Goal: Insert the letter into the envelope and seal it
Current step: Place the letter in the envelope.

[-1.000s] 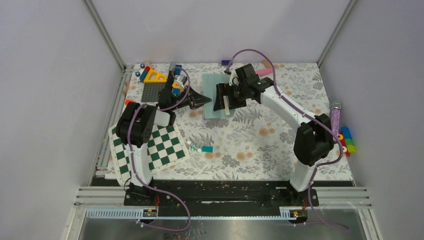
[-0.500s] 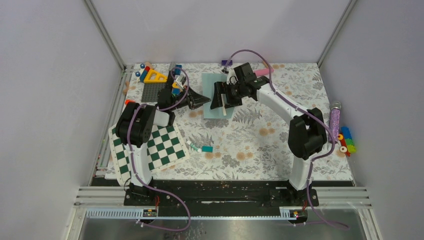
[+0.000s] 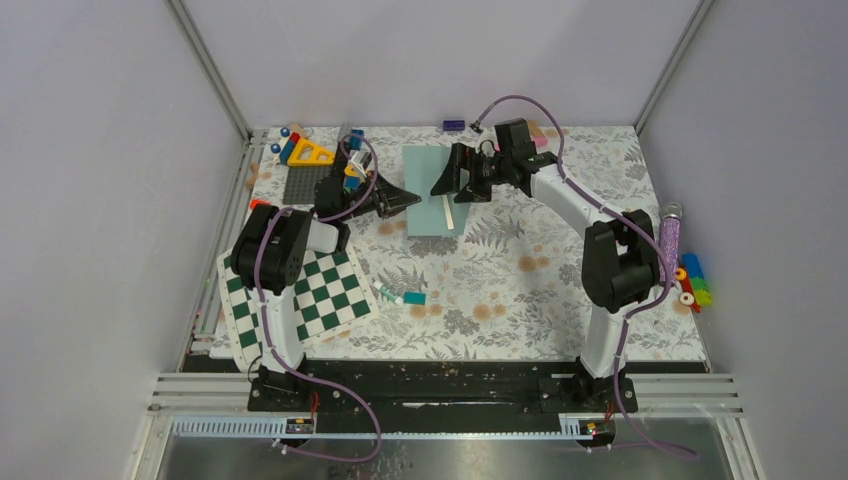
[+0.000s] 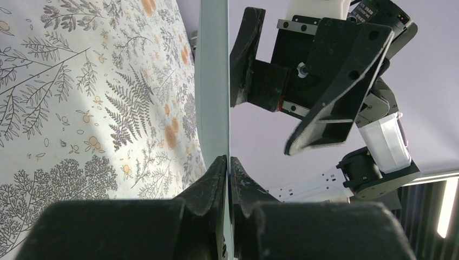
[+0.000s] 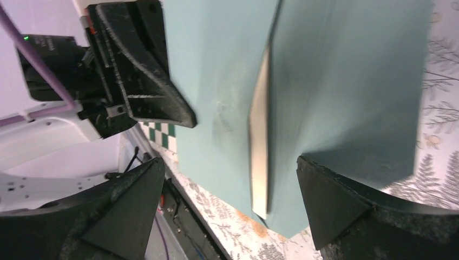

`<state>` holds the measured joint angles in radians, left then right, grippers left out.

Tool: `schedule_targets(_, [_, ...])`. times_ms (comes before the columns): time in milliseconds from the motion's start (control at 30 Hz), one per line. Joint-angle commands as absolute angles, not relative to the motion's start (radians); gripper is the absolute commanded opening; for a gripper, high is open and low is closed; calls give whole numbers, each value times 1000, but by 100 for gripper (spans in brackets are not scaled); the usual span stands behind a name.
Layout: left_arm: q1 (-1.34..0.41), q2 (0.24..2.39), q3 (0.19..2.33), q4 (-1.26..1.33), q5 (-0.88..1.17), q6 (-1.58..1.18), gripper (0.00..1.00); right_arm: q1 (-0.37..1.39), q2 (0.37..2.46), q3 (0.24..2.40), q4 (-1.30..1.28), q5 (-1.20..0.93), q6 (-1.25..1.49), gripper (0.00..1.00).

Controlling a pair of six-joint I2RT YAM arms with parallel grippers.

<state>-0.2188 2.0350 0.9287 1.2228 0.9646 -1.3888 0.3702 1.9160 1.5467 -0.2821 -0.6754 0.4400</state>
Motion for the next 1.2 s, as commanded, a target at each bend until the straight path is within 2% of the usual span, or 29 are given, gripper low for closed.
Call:
schedule_targets(0, [-218, 1996, 930, 1296, 956, -1390, 5, 397, 1924, 1516, -198, -787, 492, 100])
schedule_targets(333, [-219, 1994, 928, 1304, 958, -1396, 5, 413, 1937, 1507, -133, -854, 542, 99])
schedule_targets(533, [-219, 1999, 928, 1315, 959, -1406, 5, 379, 1950, 1441, 74, -942, 646, 87])
schedule_targets(700, [-219, 2001, 928, 1325, 959, -1416, 5, 351, 2012, 1388, 375, -1057, 838, 77])
schedule_targets(1000, [-219, 2001, 928, 1333, 960, -1423, 5, 331, 2066, 1344, 661, -1116, 1015, 72])
schedule_targets(1167, [-219, 1997, 928, 1333, 962, -1425, 5, 304, 2114, 1333, 894, -1154, 1189, 59])
